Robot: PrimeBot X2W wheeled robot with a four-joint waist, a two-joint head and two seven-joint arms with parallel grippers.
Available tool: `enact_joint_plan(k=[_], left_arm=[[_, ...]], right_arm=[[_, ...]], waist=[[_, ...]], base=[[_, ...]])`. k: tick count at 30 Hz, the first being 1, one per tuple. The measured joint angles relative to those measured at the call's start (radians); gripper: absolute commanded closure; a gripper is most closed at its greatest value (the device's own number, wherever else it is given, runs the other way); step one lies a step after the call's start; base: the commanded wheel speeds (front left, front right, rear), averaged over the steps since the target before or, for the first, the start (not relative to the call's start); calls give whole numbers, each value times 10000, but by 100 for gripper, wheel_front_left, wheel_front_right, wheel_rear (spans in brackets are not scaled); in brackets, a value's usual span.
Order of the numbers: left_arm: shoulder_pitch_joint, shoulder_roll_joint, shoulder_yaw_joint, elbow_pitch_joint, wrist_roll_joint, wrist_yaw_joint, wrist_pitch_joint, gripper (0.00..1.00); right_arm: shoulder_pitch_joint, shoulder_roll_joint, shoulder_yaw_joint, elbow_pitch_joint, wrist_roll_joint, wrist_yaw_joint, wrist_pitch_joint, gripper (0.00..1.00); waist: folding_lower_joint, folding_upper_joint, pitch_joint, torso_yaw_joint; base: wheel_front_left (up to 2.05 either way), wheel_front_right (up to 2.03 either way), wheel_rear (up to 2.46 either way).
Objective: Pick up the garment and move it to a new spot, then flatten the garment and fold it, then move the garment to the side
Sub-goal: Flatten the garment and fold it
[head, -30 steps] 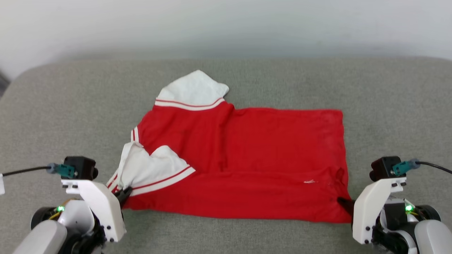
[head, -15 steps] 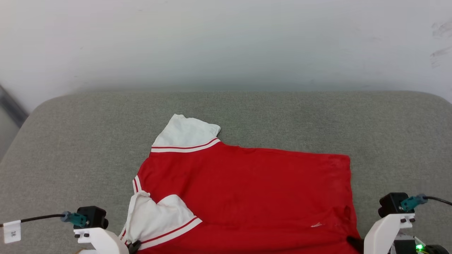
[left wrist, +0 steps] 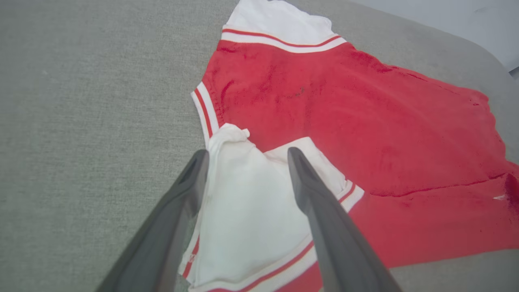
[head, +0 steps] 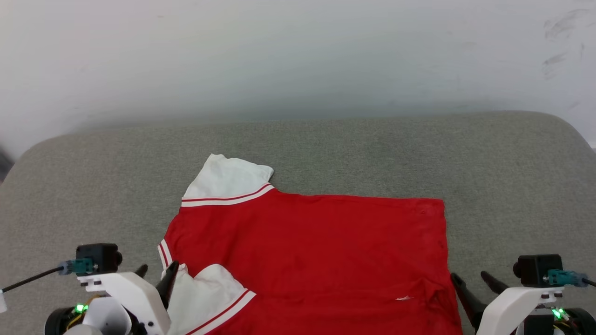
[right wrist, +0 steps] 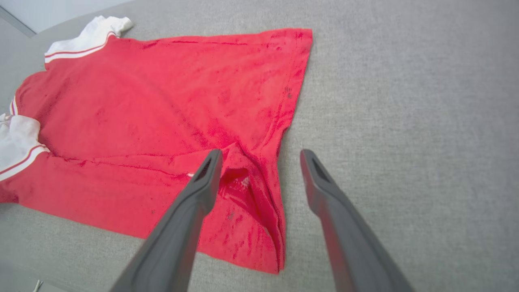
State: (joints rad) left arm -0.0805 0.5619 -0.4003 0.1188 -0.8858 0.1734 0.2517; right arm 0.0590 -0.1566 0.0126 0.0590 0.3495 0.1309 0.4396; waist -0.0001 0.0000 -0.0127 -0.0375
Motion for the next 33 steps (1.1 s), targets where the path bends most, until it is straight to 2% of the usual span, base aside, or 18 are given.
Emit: enact_joint_plan(k=[7, 12, 16, 21, 24, 33], left_arm=[[-1007, -290, 263, 184, 819, 236, -1452, 0], [-2362, -428, 433, 562, 1032, -23, -1975, 0], [-3704, -477, 401, 1041, 1099, -435, -1862, 0], [-5738, -416, 435, 1973, 769, -1223, -1103, 0], [-6817, -268, 393, 2627, 493, -1613, -123, 0], [-9155, 410, 21, 4433, -207, -1996, 3613, 0]], right_arm=[[-455, 374, -272, -451, -859, 0, -2004, 0], [-1118, 610, -309, -945, -1427, 0, -2972, 0], [-1651, 742, -305, -1329, -1893, 0, -3384, 0], [-2335, 924, -286, -1856, -2130, 0, -3699, 0], [-2697, 970, -146, -1990, -2176, 0, -3737, 0], [-3045, 1035, 293, -1918, -1904, 0, -3887, 0]], waist=[[0, 0, 140, -323], [0, 0, 750, -399], [1, 0, 1485, -449], [2, 0, 2574, -541], [3, 0, 3249, -631], [4, 0, 4765, -1139]], base=[[0, 0, 0], [0, 0, 0], [0, 0, 0], [0, 0, 0], [0, 0, 0], [0, 0, 0]])
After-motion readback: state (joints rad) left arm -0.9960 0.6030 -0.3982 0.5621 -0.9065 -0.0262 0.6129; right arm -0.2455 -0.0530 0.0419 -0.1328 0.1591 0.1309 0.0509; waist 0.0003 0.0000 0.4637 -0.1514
